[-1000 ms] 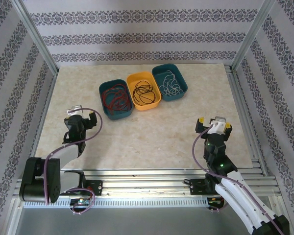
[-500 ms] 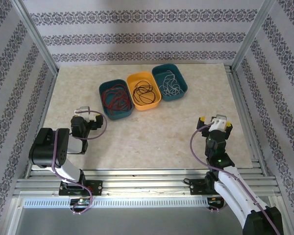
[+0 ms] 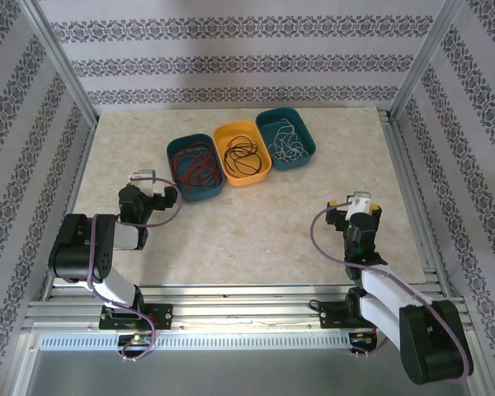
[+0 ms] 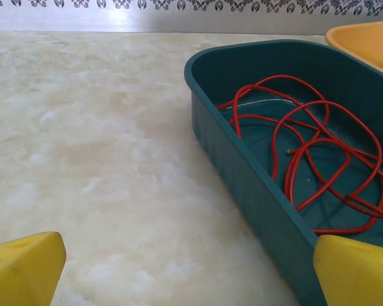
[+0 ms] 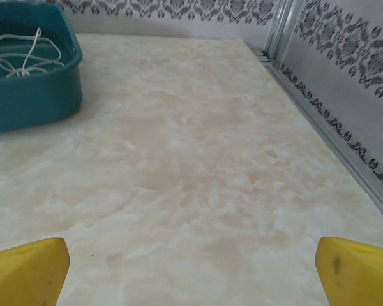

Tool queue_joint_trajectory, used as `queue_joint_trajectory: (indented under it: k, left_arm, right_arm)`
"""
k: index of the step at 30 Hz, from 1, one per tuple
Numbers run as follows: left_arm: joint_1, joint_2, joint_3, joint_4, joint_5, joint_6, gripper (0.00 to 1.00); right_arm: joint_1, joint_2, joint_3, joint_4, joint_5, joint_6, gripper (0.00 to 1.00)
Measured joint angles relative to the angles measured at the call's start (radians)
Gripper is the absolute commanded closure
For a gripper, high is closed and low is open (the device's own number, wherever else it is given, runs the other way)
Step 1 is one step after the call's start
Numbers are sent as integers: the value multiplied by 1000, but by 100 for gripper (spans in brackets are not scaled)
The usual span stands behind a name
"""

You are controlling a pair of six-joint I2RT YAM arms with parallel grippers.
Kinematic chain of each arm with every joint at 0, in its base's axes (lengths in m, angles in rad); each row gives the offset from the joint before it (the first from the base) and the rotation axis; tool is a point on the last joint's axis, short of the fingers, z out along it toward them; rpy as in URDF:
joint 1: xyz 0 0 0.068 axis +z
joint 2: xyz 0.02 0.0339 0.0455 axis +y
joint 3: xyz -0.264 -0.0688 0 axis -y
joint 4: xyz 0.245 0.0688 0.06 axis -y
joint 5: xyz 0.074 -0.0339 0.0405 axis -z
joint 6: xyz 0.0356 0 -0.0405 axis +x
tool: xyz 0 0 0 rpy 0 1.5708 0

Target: Untangle the cables

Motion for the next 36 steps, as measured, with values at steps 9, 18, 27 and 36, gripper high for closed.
queue_joint_trajectory:
  k: [9,18,27,36]
  left_arm:
    - [0,0,0,-1,-1,0,1]
    - [0,0,0,-1,-3,0,1]
    - [0,0,0,-1,-3,0,1]
    - [0,0,0,-1,-3,0,1]
  right_arm:
    - [-26,255,106,174,-70,0,2]
    - [-59,389,135,297,-101,7,2]
    - [-77,549,156,406,-106,33,2]
    - [-103,551,206,392,-168,42,2]
